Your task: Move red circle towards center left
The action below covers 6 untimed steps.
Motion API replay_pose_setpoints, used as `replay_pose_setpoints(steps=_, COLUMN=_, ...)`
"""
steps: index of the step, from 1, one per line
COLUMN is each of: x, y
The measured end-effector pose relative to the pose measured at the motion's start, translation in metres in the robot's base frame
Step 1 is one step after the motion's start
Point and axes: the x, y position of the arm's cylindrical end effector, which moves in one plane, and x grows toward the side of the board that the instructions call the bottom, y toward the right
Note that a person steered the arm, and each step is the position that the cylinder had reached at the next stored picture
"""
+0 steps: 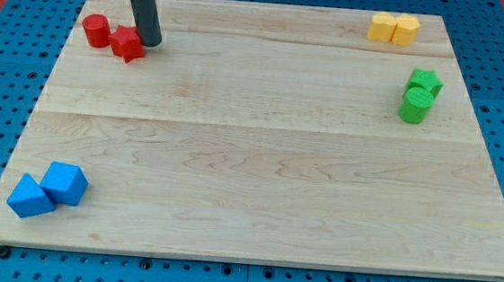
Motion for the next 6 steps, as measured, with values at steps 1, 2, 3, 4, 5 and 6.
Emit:
replay_pose_setpoints(steps=1, x=-0.058, y=-0.002)
replay_pose_setpoints(steps=2, x=-0.077, y=-0.044)
replay_pose_setpoints(steps=3, x=-0.040, y=-0.083)
replay_pose_setpoints(steps=4, x=0.013, y=-0.078)
replay_pose_setpoints(steps=5, x=0.007, y=-0.077)
replay_pose_setpoints(steps=6, x=-0.052, y=-0.073)
